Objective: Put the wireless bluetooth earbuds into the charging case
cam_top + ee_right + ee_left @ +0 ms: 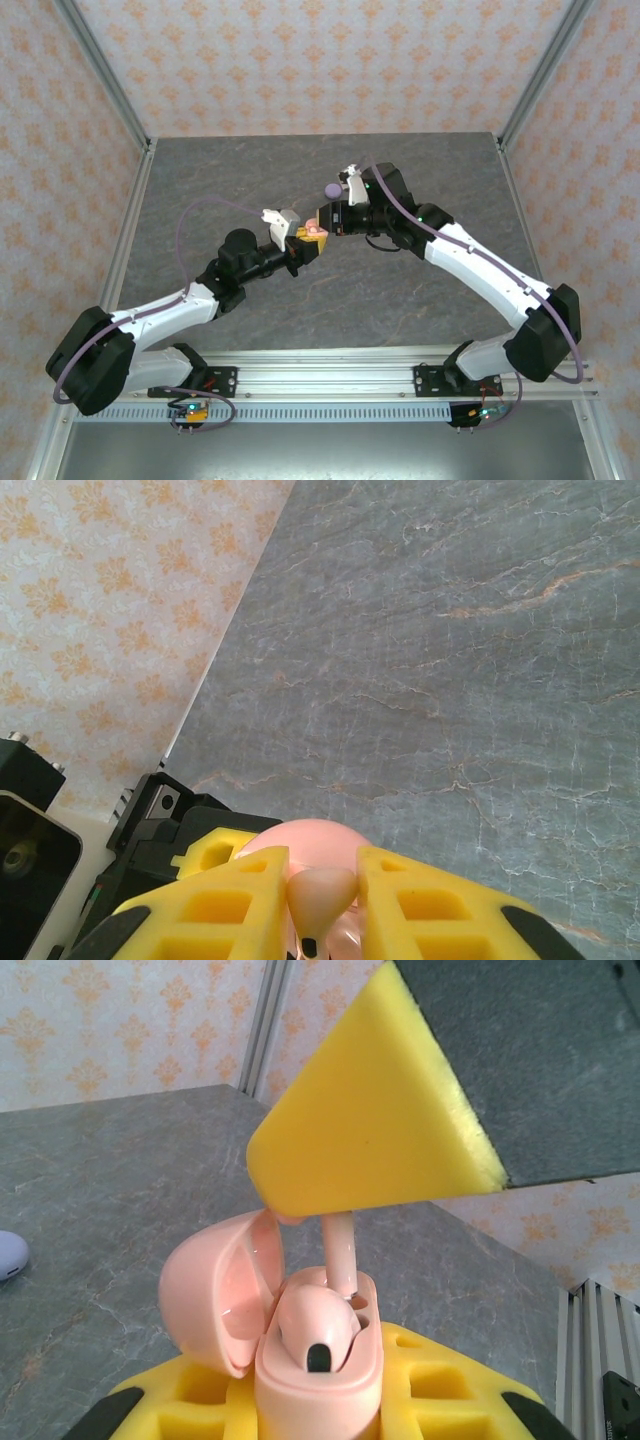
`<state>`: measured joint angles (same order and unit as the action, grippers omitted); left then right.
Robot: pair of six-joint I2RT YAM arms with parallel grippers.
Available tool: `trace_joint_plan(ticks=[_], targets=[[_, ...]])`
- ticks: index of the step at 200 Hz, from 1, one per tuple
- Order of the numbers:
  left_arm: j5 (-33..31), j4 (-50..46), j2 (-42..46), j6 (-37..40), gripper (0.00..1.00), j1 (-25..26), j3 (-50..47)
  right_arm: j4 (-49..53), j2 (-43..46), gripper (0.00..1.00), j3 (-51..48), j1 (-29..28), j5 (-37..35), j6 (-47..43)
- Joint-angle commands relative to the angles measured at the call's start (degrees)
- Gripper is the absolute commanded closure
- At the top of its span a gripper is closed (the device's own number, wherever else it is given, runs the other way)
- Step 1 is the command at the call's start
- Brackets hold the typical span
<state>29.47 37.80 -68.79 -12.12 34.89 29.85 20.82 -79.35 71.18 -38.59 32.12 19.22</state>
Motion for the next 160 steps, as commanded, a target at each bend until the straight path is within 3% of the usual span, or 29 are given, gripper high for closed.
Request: trace_joint_plan(ticks=[1,160], targets=[[1.0,1.6,-0.2,-0.2,0.97,0.4,1.7,0.5,-0.4,0.77,2.0,-0.3,-0.9,-1.3],[-2.1,0.5,-0.8,-3.3,0.97,0.4,3.2,2.0,-2.0,0.77,1.8,-1.1,-0.6,-1.6]])
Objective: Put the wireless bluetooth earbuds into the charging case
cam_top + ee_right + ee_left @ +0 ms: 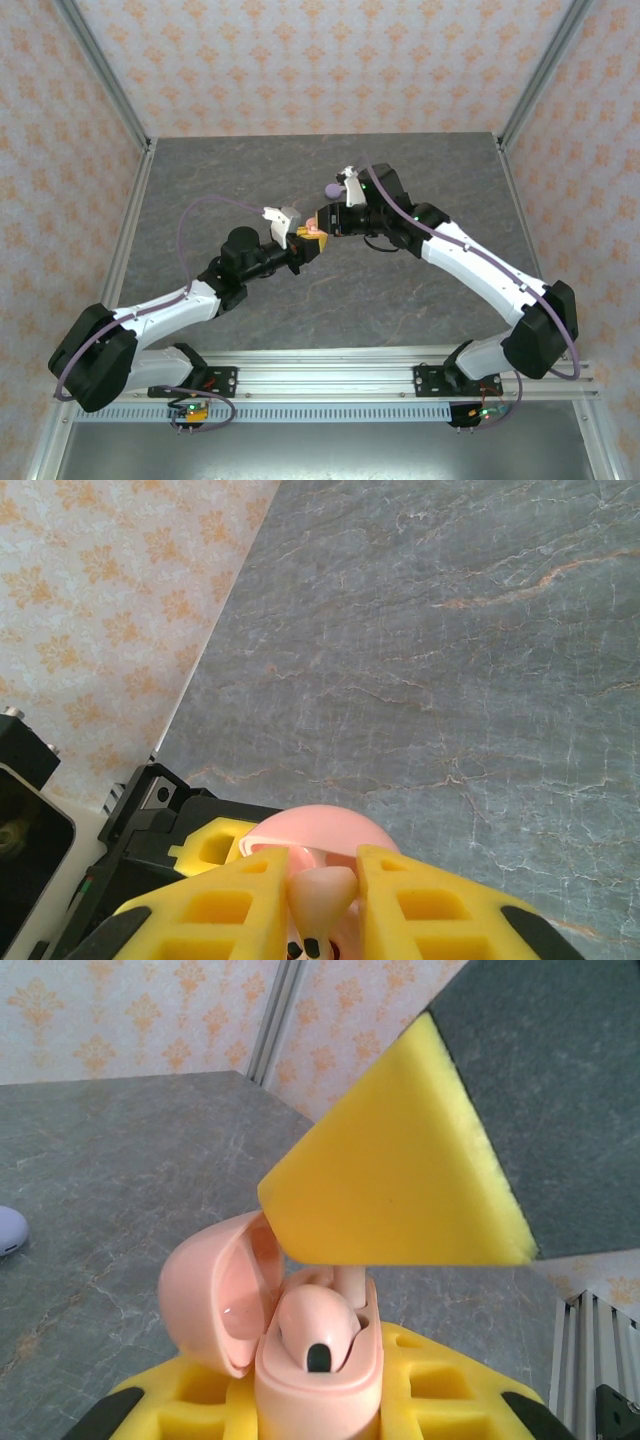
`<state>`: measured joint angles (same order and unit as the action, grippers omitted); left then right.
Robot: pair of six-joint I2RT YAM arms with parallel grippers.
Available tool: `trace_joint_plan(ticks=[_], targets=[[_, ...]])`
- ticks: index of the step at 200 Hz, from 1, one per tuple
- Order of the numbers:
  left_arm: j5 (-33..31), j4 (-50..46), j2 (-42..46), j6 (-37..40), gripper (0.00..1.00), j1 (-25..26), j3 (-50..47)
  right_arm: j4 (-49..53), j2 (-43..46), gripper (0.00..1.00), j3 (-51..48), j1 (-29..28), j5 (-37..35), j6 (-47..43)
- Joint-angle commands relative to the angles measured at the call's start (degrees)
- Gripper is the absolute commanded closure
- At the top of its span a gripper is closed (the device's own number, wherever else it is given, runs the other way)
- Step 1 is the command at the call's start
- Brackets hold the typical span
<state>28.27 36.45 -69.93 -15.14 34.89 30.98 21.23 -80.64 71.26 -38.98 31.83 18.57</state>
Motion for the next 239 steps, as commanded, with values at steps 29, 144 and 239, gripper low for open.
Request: trace_joint_plan(ticks=[29,144,239], targets=[[-0.6,1.8,0.3,-0.2,0.97,0.4,2.1,1.8,-0.5,0.75,1.5,-0.8,-0.8,-1.1],[0.1,0.7,0.5,1.3,0.97,0.4,2.1,2.7,0.9,0.57,1.8,-0.8,-3.1,-1.2],[2.4,-11.8,2.7,14.3,0.97,1.5,3.5,6.1,4.0,0.60,2.8,-0.7,-10.8,-1.4]])
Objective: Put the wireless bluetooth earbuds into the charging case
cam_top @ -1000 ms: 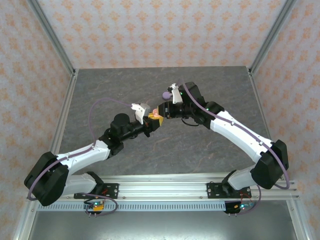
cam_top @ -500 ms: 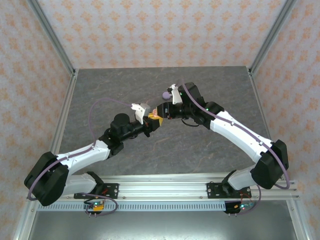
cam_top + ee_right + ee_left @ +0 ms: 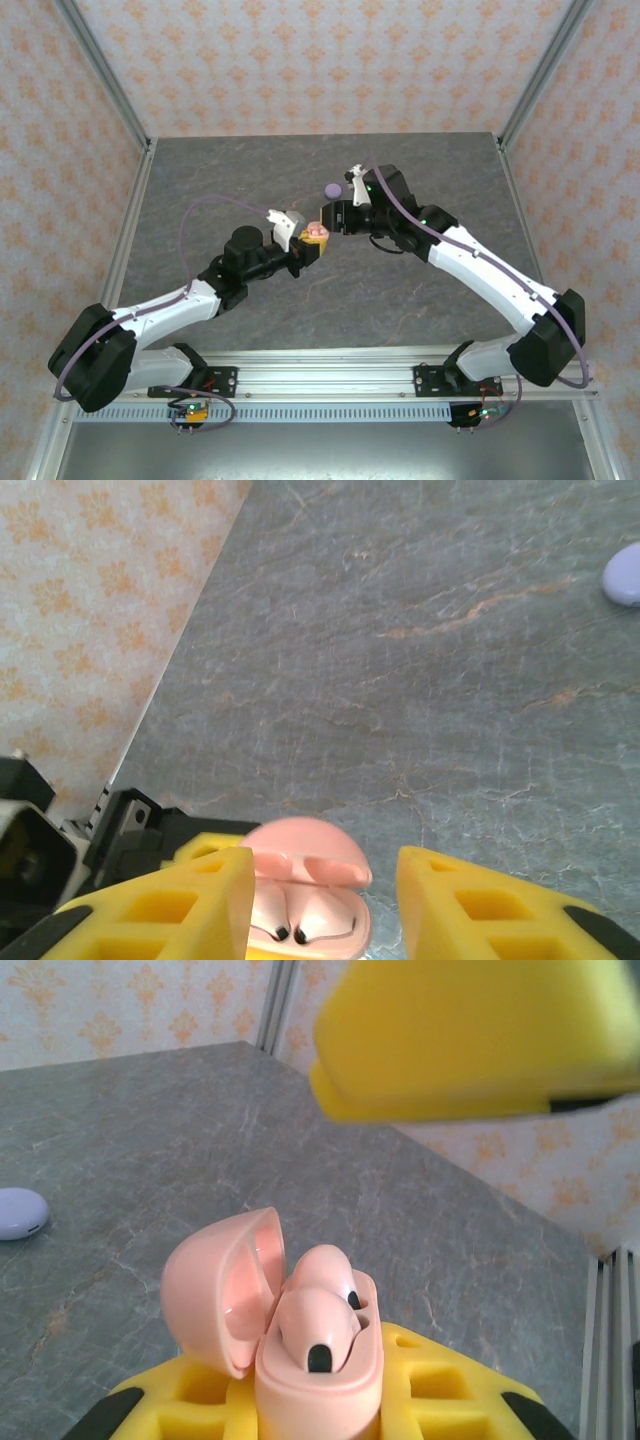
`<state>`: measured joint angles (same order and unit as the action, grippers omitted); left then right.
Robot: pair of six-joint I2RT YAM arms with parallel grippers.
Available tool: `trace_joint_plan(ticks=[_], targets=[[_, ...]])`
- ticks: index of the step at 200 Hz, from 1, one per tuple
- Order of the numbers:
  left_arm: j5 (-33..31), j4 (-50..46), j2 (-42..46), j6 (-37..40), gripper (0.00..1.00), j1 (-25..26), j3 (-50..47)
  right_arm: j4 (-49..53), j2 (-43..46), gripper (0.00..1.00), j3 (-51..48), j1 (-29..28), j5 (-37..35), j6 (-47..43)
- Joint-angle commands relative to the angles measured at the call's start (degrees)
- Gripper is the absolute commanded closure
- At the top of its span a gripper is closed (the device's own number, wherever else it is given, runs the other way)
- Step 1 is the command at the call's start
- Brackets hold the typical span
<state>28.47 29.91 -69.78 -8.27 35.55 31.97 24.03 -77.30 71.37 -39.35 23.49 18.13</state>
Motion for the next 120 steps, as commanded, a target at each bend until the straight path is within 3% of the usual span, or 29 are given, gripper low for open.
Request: trace_joint_plan(ticks=[1,54,120], targets=[[2.3,-5.5,2.6,7.7,0.97,0.9,2.6,3.4,0.6,0.60,2.8,-0.4,-2.5,-0.9],[7.4,-17.1,4.4,15.9,0.97,1.2,7.2,13.0,-5.0,0.72,9.5,-0.4,-1.8,-0.6],[9.2,-19.6,4.0,18.0,0.97,1.6,8.9,19.0,-10.9,0.75,14.9,-0.4,3.3,-1.2]])
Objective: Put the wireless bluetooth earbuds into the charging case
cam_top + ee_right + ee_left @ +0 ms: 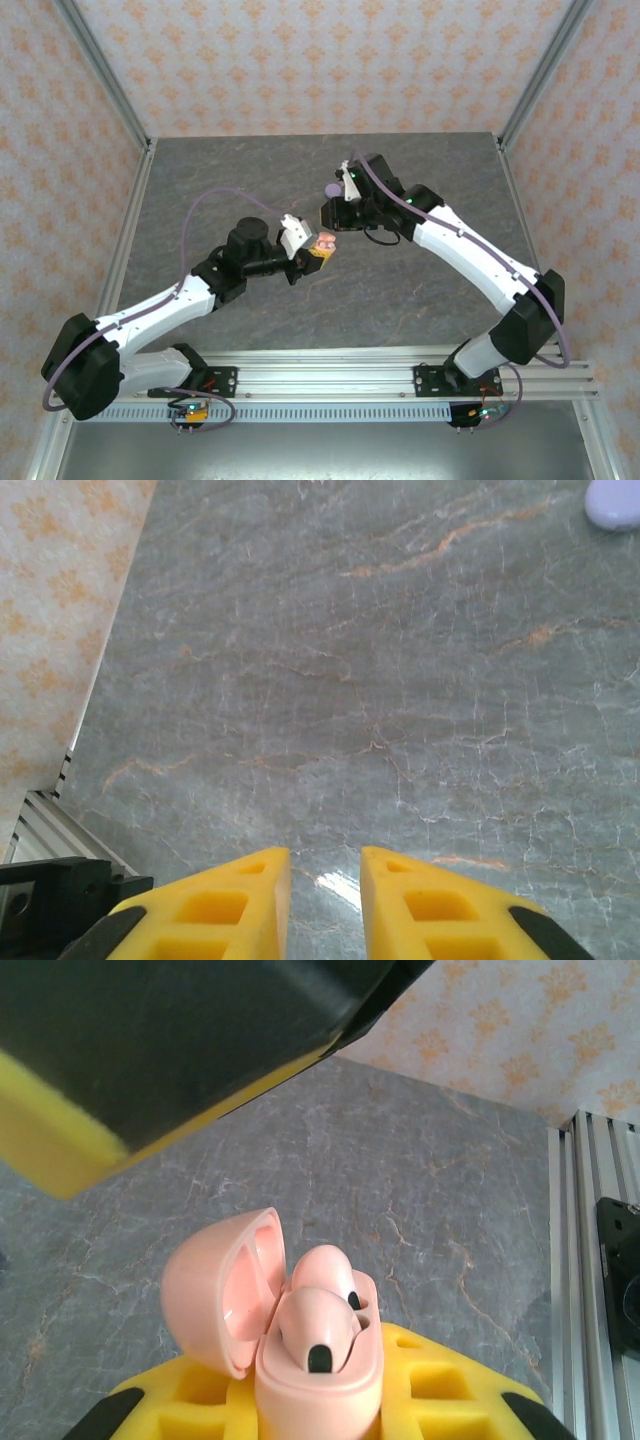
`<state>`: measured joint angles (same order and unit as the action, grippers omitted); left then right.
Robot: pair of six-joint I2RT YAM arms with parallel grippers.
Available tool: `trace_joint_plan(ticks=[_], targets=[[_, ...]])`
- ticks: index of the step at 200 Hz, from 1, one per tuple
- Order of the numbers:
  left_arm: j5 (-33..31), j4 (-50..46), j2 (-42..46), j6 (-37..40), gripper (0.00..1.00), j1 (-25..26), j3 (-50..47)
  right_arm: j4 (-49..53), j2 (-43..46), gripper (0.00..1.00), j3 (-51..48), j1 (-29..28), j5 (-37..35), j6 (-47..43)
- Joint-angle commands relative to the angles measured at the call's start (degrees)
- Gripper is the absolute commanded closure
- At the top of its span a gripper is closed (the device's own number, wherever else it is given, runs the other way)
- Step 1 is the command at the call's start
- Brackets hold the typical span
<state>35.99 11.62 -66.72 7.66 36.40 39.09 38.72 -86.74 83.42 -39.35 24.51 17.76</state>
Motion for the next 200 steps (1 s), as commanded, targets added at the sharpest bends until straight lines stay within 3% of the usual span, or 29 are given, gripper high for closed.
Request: trace_joint_plan(ticks=[1,94,200], targets=[[1.7,-1.3,1.0,2.1,0.97,0.8,1.8,4.4,-1.5,0.75,2.9,-0.4,2.3,-0.8],[-1.0,1.6,-0.5,-2.1,0.97,0.7,2.1,7.1,-3.9,0.78,3.3,-0.4,9.9,-2.5],[-5.8,2.5,-1.4,-4.6,0.96,-0.1,1.7,9.1,-3.3,0.79,2.5,-0.5,8.4,-3.7]])
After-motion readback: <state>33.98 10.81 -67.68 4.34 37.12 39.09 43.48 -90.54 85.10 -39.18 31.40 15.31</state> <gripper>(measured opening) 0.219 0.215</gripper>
